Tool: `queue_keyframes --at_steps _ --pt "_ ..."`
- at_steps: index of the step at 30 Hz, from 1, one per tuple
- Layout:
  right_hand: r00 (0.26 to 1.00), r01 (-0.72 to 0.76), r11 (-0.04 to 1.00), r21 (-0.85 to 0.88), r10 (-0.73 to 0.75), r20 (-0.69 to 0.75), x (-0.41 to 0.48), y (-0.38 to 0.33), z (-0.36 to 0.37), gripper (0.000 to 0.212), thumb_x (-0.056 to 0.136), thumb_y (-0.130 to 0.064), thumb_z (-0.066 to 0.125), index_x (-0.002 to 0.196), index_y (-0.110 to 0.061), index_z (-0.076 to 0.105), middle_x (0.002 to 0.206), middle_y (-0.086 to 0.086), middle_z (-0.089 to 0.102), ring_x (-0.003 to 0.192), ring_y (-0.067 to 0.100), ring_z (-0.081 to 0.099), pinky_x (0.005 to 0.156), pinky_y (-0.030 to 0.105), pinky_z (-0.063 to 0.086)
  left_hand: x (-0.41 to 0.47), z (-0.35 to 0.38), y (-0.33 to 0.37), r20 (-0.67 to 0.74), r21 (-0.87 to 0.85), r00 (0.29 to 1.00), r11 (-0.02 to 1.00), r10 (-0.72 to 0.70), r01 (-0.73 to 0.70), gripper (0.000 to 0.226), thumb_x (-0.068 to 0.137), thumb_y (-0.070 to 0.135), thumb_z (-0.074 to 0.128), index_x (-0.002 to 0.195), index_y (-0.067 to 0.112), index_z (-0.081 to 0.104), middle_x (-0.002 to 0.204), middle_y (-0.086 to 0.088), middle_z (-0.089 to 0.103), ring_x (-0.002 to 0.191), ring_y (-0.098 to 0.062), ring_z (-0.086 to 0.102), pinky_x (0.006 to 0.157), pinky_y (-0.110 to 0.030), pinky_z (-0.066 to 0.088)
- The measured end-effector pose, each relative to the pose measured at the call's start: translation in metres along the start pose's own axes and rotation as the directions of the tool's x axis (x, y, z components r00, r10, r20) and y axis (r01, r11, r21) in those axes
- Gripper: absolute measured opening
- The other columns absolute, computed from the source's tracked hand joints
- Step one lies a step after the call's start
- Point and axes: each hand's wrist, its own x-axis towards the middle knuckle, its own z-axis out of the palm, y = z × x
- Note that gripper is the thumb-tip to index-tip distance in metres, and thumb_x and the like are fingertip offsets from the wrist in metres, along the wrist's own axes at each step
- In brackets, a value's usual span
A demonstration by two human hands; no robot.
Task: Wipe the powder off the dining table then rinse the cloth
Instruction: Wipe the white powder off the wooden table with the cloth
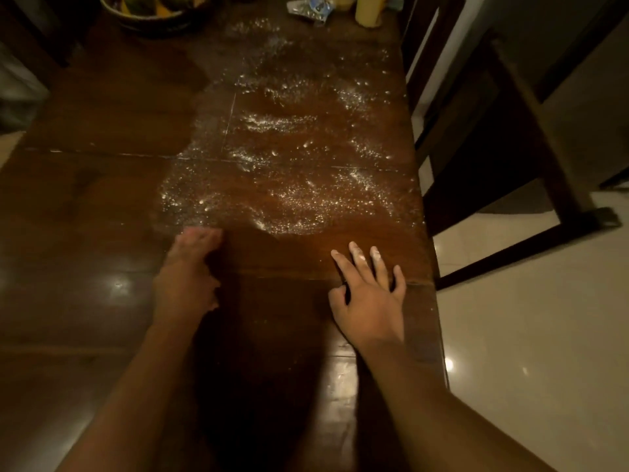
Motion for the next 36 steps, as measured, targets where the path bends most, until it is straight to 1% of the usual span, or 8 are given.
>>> queue_keyframes --at_steps 2,6,14,19,24,28,33,36 --pt "0.998 0.043 0.999 -0.004 -0.043 0.035 0.001 0.003 -0.003 0.065 0.091 -0.049 0.026 0.154 -0.046 0.011 0.167 -0.016 0.005 0.154 0.015 -0.01 0.121 0.056 -0.003 -0.014 -0.008 -0.012 -0.197 -0.088 0.961 0.98 -0.193 0.179 0.076 0.073 -0.015 0.062 0.128 0.037 0.053 0.133 0.007 0.05 0.107 -0.032 0.061 0.065 -0.05 0.06" --pt "0.985 0.152 0.988 -0.035 -0.148 0.087 0.002 0.005 -0.005 0.073 0.091 -0.054 0.026 0.158 -0.034 0.005 0.168 -0.001 -0.005 0.152 0.028 -0.018 0.119 0.061 -0.008 -0.032 0.01 -0.009 -0.401 -0.037 0.859 0.942 -0.32 0.334 0.063 0.079 -0.005 0.047 0.131 0.031 0.054 0.139 -0.004 0.05 0.124 -0.035 0.052 0.095 -0.057 0.049" --pt "0.947 0.299 0.946 -0.126 -0.278 0.162 0.01 0.008 -0.004 0.075 0.092 -0.058 0.023 0.158 -0.035 -0.003 0.166 0.004 -0.016 0.149 0.036 -0.025 0.119 0.06 -0.009 -0.042 0.044 0.043 0.012 0.161 0.986 0.973 0.167 -0.167 0.085 0.077 -0.016 0.055 0.148 0.028 0.039 0.153 0.017 0.026 0.144 -0.006 0.008 0.118 -0.036 0.026" --pt "0.921 0.369 0.921 -0.127 -0.344 0.182 0.017 0.007 -0.003 0.074 0.09 -0.058 0.017 0.158 -0.036 -0.003 0.166 0.0 -0.018 0.149 0.03 -0.027 0.119 0.056 -0.014 -0.002 0.004 0.008 -0.278 0.097 0.959 0.992 -0.05 0.079 0.076 0.076 -0.023 0.045 0.131 0.028 0.056 0.142 0.006 0.05 0.138 -0.025 0.038 0.112 -0.04 0.034" --pt "0.846 0.524 0.84 -0.136 -0.496 0.196 0.024 0.006 0.003 0.068 0.092 -0.052 0.026 0.158 -0.036 0.016 0.168 -0.003 0.0 0.154 0.02 -0.012 0.121 0.055 -0.005 0.036 -0.022 -0.008 -0.406 -0.026 0.827 0.909 -0.389 0.415 0.061 0.087 -0.012 0.039 0.138 0.018 0.054 0.149 -0.009 0.044 0.142 -0.029 0.033 0.118 -0.041 0.027" --pt "0.844 0.526 0.841 -0.124 -0.5 0.193 0.029 0.007 0.003 0.065 0.093 -0.049 0.03 0.156 -0.039 0.02 0.167 -0.006 0.0 0.154 0.016 -0.013 0.122 0.053 0.0 0.043 0.003 0.004 -0.328 0.069 0.94 0.989 -0.1 0.129 0.07 0.081 -0.015 0.038 0.131 0.03 0.055 0.142 0.0 0.049 0.133 -0.021 0.043 0.103 -0.044 0.047" --pt "0.849 0.511 0.857 -0.066 -0.491 0.197 0.031 0.003 -0.002 0.063 0.092 -0.047 0.036 0.153 -0.044 0.023 0.167 -0.011 -0.002 0.152 0.011 -0.018 0.123 0.051 -0.002 0.021 0.013 0.009 0.073 0.086 0.929 0.926 0.363 -0.369 0.081 0.074 -0.016 0.058 0.143 0.026 0.047 0.152 0.007 0.04 0.147 -0.016 0.024 0.119 -0.041 0.027" --pt "0.848 0.505 0.862 -0.039 -0.487 0.206 0.033 0.001 -0.003 0.062 0.092 -0.047 0.034 0.152 -0.046 0.023 0.166 -0.013 -0.002 0.152 0.01 -0.018 0.122 0.049 -0.006 0.038 -0.017 -0.026 -0.039 0.086 0.967 0.965 0.251 -0.247 0.082 0.07 -0.017 0.059 0.135 0.032 0.055 0.147 0.007 0.048 0.133 -0.012 0.045 0.106 -0.038 0.045"
